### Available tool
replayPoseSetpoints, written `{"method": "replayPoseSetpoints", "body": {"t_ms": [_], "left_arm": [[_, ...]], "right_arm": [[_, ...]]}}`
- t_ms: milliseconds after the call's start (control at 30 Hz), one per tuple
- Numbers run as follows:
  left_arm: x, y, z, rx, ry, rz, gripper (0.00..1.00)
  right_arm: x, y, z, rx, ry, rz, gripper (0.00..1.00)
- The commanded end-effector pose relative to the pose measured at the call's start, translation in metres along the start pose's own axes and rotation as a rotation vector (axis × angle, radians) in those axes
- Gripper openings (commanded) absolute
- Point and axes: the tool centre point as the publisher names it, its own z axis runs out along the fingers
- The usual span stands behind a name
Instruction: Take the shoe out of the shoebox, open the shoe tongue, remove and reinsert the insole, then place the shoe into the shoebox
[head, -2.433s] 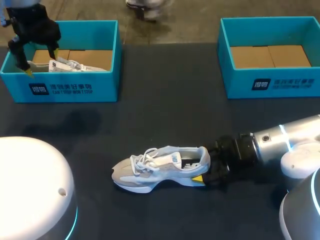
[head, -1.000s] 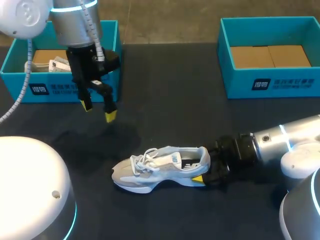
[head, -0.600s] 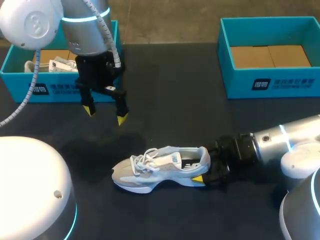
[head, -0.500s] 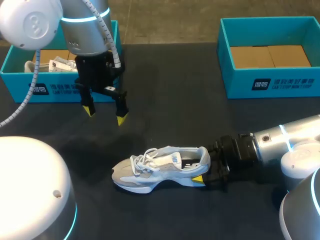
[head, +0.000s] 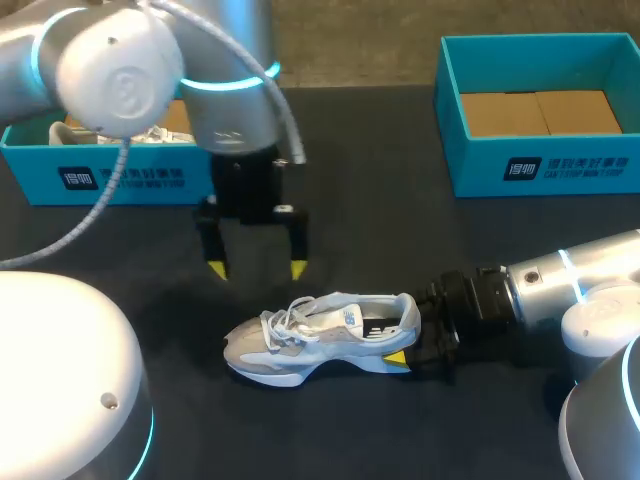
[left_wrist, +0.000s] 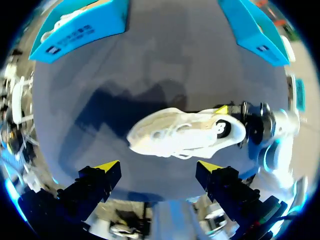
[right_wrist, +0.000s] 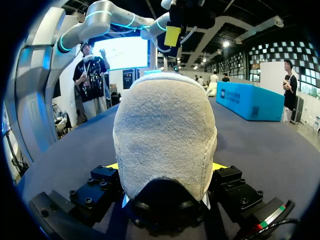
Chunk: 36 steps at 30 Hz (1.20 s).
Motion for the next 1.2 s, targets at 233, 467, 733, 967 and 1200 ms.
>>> {"method": "replayPoseSetpoints", "body": {"t_ms": [233, 467, 733, 967, 1200], "left_arm": [[0.023, -0.002, 0.006, 0.000, -0.038, -0.036, 1.00], [0.065, -0.017, 0.036, -0.007, -0.132, -0.133, 1.00], [0.092, -0.024, 0.054, -0.005, -0.184, -0.149, 1.00], [0.107, -0.022, 0.065, -0.016, -0.233, -0.160, 1.00], [0.114, -0.022, 0.083, -0.019, -0.290, -0.187, 1.00]], "right_arm": [[0.001, -0.001, 0.002, 0.002, -0.001, 0.000, 0.00], [0.001, -0.001, 0.002, 0.002, -0.001, 0.000, 0.00], [0.001, -0.001, 0.002, 0.002, -0.001, 0.000, 0.00], [0.001, -0.001, 0.002, 0.002, -0.001, 0.000, 0.00], [0.001, -0.001, 0.002, 0.002, -0.001, 0.000, 0.00]]}}
